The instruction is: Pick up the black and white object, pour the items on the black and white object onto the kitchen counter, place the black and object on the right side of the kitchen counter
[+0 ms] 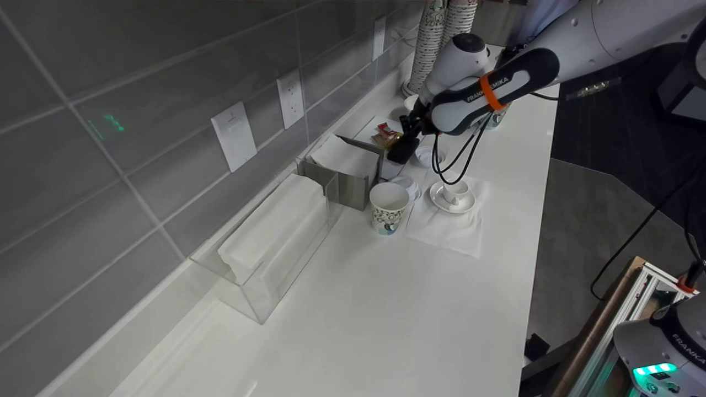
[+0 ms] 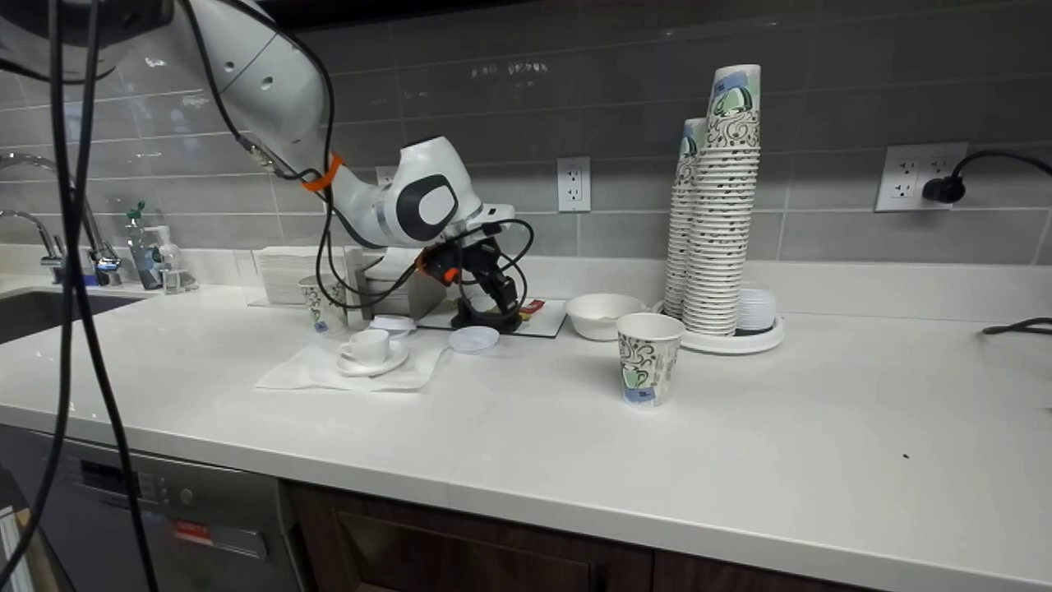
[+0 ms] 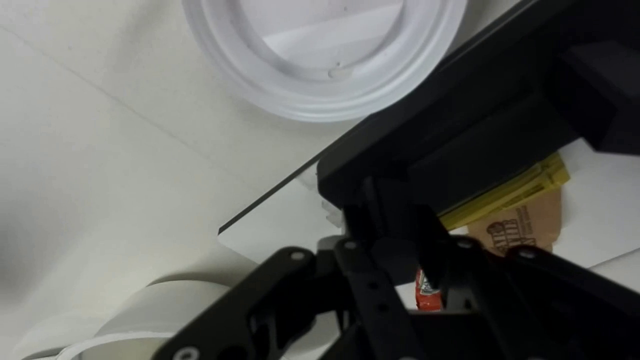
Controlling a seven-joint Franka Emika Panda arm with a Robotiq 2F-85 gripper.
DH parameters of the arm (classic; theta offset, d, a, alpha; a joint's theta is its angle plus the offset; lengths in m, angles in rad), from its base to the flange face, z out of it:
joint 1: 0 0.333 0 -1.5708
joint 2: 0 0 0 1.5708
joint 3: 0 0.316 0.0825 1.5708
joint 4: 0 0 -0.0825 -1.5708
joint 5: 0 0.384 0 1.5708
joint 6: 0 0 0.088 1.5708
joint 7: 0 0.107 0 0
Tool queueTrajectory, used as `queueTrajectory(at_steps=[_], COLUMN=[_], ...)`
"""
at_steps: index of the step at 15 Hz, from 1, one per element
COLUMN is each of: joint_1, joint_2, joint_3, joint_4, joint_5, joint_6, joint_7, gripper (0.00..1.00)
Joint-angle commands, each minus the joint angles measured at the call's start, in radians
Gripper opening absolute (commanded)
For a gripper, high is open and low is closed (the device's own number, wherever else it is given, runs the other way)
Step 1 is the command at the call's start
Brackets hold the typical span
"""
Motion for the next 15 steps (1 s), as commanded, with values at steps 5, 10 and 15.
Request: queueTrajectory(at_steps=[5,10,15], joint_1=[0.054,0.023,0.003], joint_2=[0.003,-0.008,-0.02], joint_3=[-0.065,-0.033,-0.012], joint_4=[0.032,0.034,0.027], joint_5=[0.0,0.05,0.089], joint_6=[-0.05,-0.058,-0.058], joint_7=[0.059,0.06,0.051], gripper=[0.07,0.07,0.07])
